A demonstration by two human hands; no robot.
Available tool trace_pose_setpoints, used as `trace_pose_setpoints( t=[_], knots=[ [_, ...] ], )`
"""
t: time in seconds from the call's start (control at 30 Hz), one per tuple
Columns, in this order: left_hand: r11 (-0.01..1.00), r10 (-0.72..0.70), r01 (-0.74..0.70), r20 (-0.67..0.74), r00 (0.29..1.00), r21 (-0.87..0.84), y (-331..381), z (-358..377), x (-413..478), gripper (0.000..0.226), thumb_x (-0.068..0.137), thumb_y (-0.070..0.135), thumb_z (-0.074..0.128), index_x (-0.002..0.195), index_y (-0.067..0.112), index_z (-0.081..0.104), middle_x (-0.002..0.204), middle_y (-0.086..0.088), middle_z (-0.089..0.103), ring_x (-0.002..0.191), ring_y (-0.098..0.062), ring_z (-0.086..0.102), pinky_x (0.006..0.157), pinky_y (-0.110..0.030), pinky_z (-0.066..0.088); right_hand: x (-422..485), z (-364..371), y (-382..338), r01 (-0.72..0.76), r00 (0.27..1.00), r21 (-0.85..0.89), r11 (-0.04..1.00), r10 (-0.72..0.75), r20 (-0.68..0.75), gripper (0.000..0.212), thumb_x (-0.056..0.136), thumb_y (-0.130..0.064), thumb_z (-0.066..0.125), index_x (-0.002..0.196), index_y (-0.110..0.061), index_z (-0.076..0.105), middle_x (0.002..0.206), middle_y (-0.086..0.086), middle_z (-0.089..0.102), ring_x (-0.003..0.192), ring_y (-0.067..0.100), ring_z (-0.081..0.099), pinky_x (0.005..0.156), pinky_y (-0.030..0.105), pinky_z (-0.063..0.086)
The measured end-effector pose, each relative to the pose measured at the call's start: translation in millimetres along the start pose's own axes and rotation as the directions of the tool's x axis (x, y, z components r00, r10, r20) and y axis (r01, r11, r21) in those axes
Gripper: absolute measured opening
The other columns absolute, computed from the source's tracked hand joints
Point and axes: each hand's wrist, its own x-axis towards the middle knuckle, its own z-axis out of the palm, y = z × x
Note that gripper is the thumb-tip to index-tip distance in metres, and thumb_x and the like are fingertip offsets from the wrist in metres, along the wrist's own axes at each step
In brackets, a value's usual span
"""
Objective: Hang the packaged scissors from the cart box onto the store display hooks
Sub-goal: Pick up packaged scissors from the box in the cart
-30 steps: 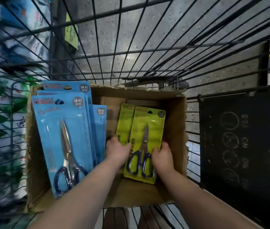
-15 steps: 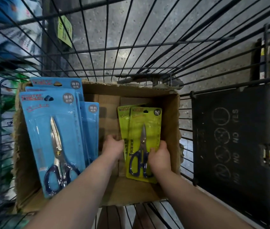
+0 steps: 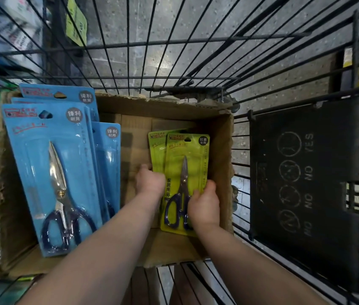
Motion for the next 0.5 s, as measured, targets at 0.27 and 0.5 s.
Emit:
trace_pose_setpoints(
  t=[0.27, 0.5],
  knots=[
    [0.986, -0.042, 0.053, 0.076, 0.996, -0.158, 0.5, -0.9, 9.0, 0.050, 0.090, 0.007, 0.051, 0.138, 0.011, 0.038, 0.129, -0.009, 0.054, 0.109, -0.027, 0.054, 0.084, -0.036, 0.050, 1.5, -1.3, -0.4, -0.018, 1.000, 0.019, 1.000, 0.017, 0.011, 0.026, 0.097, -0.011, 0.037, 0.122, -0.009, 0.042, 0.116, 0.015, 0.060, 0.104, 0.034, 0.059, 0.081, 0.034, 0.045],
    [0.991, -0.016, 0.011, -0.033, 0.999, -0.134, 2.2, 9.1, -6.1, 0.042, 0.089, 0.004, 0.048, 0.129, 0.015, 0.044, 0.128, -0.010, 0.051, 0.098, -0.025, 0.051, 0.077, -0.032, 0.047, -2.4, -0.1, -0.3, -0.013, 1.000, 0.028, 1.000, 0.014, -0.020, 0.029, 0.097, -0.012, 0.038, 0.126, -0.009, 0.040, 0.118, 0.015, 0.060, 0.106, 0.034, 0.058, 0.087, 0.038, 0.047]
  ],
)
